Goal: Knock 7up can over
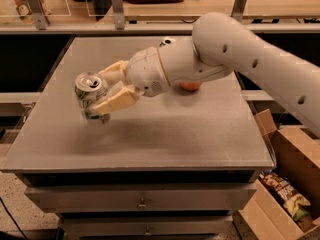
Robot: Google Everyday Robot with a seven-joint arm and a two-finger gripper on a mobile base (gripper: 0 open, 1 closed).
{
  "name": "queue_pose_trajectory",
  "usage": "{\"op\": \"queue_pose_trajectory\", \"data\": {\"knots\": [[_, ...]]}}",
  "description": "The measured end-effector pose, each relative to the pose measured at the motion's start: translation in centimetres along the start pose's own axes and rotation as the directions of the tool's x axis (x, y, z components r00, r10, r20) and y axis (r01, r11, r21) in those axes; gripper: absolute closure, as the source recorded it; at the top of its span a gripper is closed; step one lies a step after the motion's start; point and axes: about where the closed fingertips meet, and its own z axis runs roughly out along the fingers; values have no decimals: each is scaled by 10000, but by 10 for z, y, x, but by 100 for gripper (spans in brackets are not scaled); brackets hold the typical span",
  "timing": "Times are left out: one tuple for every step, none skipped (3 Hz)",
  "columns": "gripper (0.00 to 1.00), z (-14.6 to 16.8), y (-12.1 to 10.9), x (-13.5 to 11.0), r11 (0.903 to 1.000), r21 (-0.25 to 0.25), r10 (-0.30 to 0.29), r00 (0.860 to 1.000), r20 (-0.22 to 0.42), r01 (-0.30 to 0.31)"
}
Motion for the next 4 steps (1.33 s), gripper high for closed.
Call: {"op": "queue_pose_trajectory", "data": {"knots": [[100,-19,-13,-1,9969,742,355,9893,-1415,-251],[100,-48,-25,9,9865,1585,905,9414,-3248,-402],[100,-57,-25,18,9770,2103,1393,8559,-4981,-366],[100,-58,-17,29,9711,2377,1758,7390,-6504,-218]]}}
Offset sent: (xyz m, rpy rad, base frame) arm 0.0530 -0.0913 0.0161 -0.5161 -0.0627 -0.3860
